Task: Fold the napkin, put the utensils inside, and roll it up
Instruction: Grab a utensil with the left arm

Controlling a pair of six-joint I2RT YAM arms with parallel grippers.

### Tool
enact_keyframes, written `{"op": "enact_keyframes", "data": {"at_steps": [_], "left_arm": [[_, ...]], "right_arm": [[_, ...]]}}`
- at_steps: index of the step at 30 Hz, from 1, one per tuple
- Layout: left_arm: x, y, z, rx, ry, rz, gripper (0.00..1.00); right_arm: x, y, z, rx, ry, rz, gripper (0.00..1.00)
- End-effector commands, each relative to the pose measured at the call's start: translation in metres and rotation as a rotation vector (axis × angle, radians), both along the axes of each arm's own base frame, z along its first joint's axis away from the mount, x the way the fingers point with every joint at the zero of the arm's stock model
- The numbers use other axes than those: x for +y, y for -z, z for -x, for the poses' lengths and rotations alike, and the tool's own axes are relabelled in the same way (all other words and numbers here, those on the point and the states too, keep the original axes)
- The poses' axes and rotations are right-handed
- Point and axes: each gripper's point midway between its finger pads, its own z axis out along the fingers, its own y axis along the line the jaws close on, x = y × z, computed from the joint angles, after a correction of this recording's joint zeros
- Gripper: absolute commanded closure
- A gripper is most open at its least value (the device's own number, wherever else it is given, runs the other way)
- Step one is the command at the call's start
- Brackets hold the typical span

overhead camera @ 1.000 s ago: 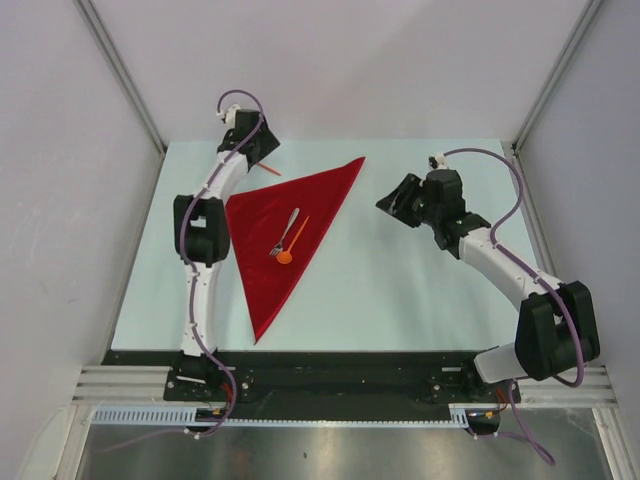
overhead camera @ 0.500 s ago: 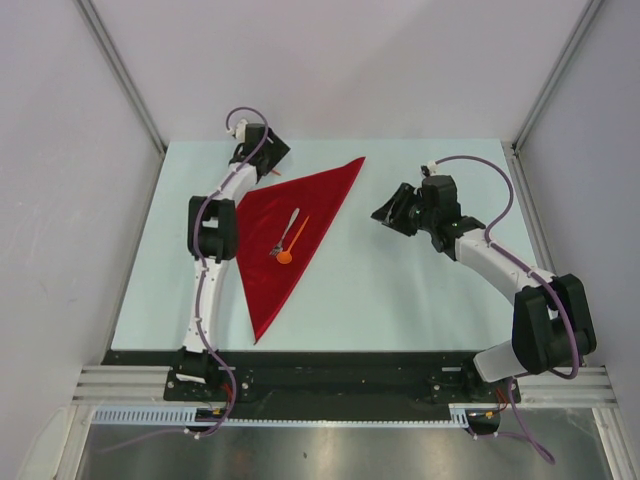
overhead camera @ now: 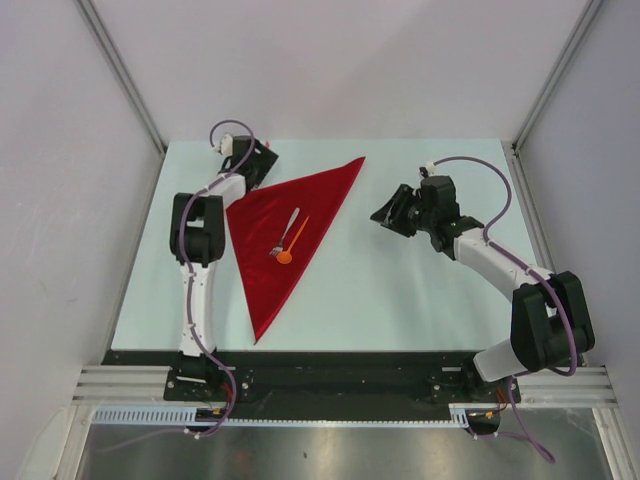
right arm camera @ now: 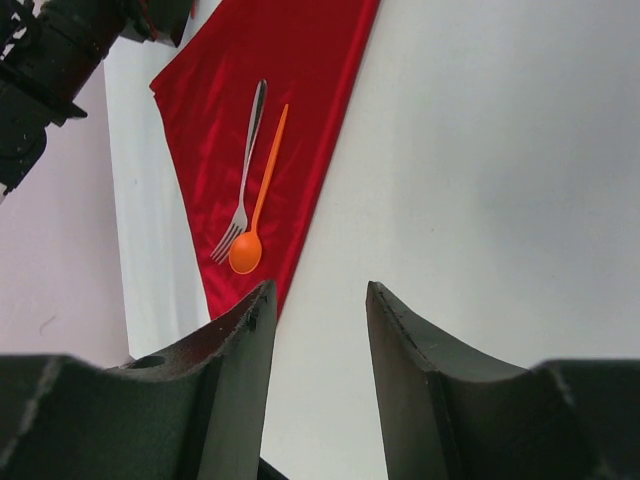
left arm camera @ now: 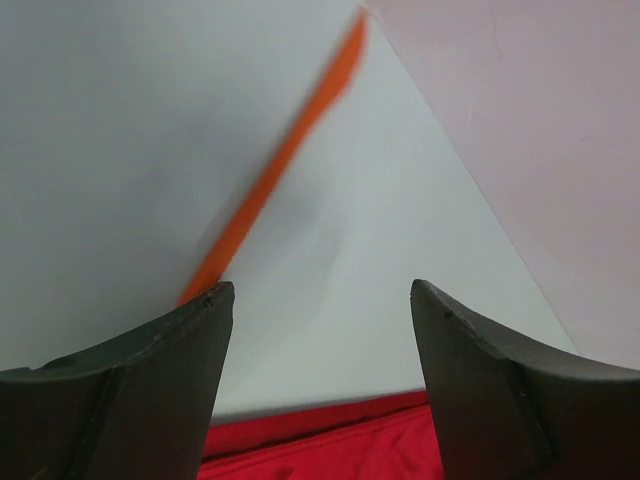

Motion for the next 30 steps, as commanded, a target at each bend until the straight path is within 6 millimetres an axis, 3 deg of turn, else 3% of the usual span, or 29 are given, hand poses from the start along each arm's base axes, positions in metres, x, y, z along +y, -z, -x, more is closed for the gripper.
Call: {"op": "enact_keyframes", "data": {"at_steps": [1,6,9,11,16,21,22,24,25,27,28,30], "left_arm": [[0.036,0.002,0.024,0.051,-0.085,0.005,0.21],[0.062,-0.004,0.03,0.034,-0.103,-0.02,0.2],[0.058,-0.022,0.021,-0.034,0.016,-0.121,0.2],[0.042,-0.045,0.011,-0.114,0.141,-0.137,0.19],[0.028,-0.068,-0.001,-0.208,0.372,-0.31,0.18],[0.013,-0.063,-0.005,-0.246,0.56,-0.407,0.18],[0.012,-0.069,-0.009,-0.253,0.582,-0.418,0.18],[0.006,-0.051,-0.007,-0.223,0.662,-0.439,0.19],[0.005,-0.065,-0.013,-0.254,0.678,-0.466,0.18],[0.006,-0.054,-0.012,-0.231,0.733,-0.514,0.18],[0.005,-0.063,-0.015,-0.255,0.748,-0.537,0.18],[0.009,-0.062,-0.015,-0.257,0.78,-0.611,0.18]], "right_arm": [[0.001,-0.01,-0.001,-0.033,-0.006,-0.012,0.54],[0.0,-0.007,0.003,-0.025,-0.007,-0.001,0.54],[-0.001,-0.003,0.004,-0.016,-0.007,0.001,0.54],[-0.001,0.0,0.004,-0.014,-0.008,-0.001,0.54],[0.004,0.0,0.003,-0.009,-0.022,-0.025,0.54],[0.007,0.003,0.005,0.001,-0.033,-0.026,0.54],[0.008,0.005,0.005,0.006,-0.035,-0.023,0.54],[0.009,0.004,0.004,0.01,-0.041,-0.027,0.54],[0.01,0.005,0.006,0.015,-0.045,-0.027,0.54],[0.011,0.004,0.008,0.017,-0.052,-0.027,0.54],[0.01,0.003,0.008,0.016,-0.05,-0.026,0.54],[0.01,0.005,0.012,0.022,-0.051,-0.025,0.54]]}}
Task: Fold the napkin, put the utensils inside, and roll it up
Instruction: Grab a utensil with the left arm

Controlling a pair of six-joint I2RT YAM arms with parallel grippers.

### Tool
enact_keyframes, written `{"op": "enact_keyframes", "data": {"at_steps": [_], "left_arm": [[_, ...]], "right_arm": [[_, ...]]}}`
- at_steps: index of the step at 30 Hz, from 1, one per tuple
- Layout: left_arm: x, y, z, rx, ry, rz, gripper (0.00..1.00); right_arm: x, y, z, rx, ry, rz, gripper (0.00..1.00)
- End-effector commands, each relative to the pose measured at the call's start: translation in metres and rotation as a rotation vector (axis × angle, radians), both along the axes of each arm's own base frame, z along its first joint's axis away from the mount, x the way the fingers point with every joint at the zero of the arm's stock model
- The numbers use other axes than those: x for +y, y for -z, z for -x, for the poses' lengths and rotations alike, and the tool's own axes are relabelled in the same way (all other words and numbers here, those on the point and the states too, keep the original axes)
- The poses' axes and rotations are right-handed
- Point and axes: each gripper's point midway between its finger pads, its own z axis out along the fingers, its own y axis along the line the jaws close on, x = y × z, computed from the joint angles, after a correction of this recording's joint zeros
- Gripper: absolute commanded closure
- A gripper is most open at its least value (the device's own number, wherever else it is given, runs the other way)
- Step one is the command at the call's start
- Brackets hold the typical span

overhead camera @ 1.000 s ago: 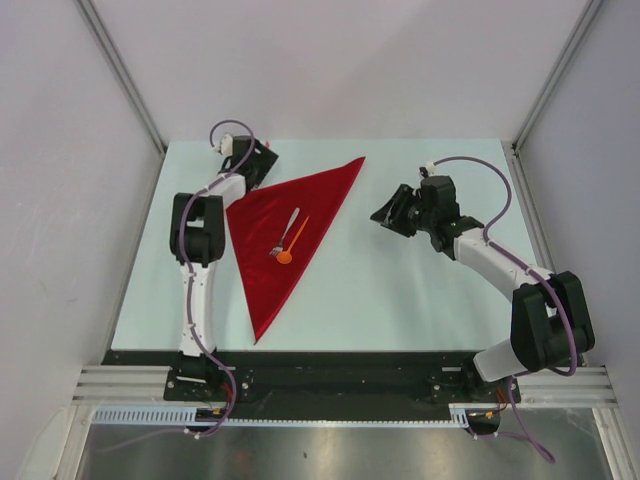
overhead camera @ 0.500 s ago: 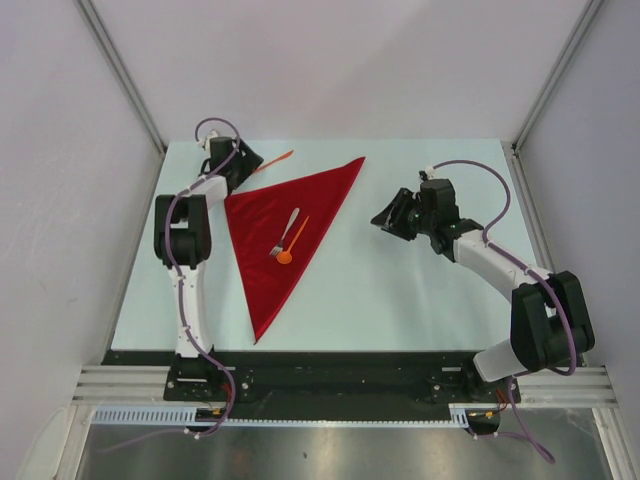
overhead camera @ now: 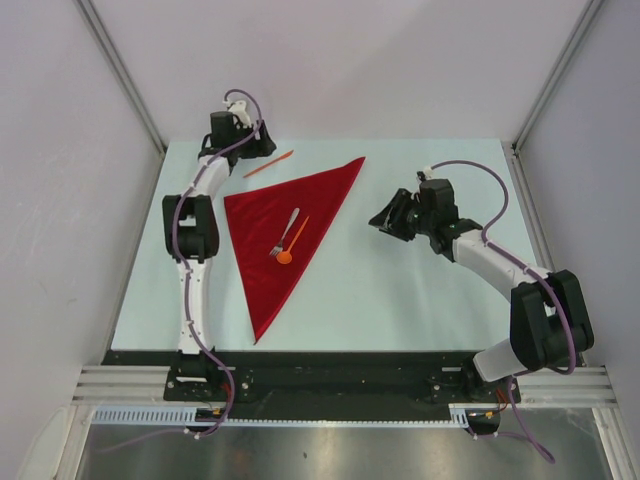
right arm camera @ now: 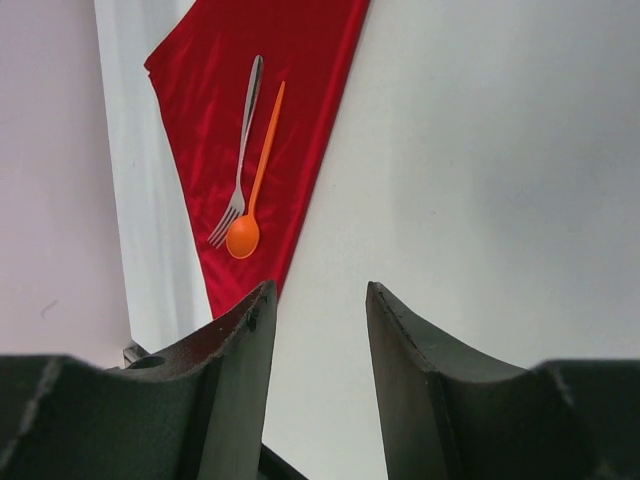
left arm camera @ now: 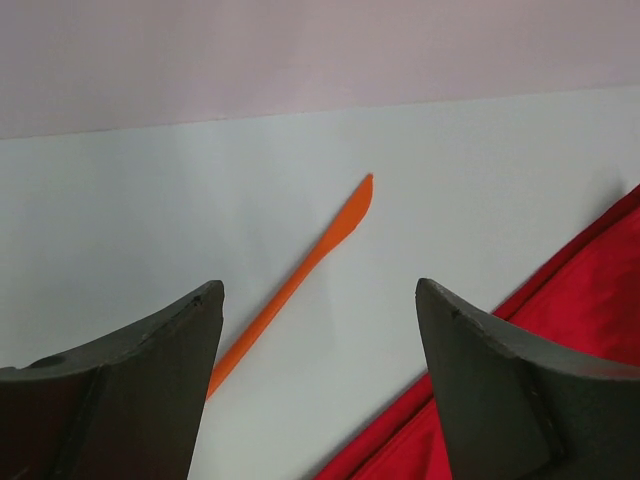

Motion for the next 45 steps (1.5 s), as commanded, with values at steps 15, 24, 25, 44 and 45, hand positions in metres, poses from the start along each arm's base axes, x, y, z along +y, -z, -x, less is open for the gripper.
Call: {"op": "enact_keyframes", "data": {"at_steps": [15,24,25,44,45], "left_arm": [[0.019,0.026,0.019,-0.023,0.358,-0.557,0.23],[0.018,0.047,0.029,-0.031,0.521,-0.71,0.21],[0.018,0.048,0.027,-0.034,0.52,-0.716,0.21],[0.032,0.068,0.022,-0.048,0.613,-0.874,0.28],[0.033,0.071,0.023,-0.041,0.616,-0.877,0.28]], "right_arm": [[0.01,0.008,0.017,0.034,-0.026,-0.024,0.54],[0.012,0.016,0.021,0.054,-0.025,-0.012,0.54],[0.012,0.016,0.022,0.054,-0.025,-0.012,0.54],[0.009,0.023,0.033,0.094,-0.017,0.006,0.55],[0.009,0.021,0.033,0.092,-0.016,0.006,0.55]]}}
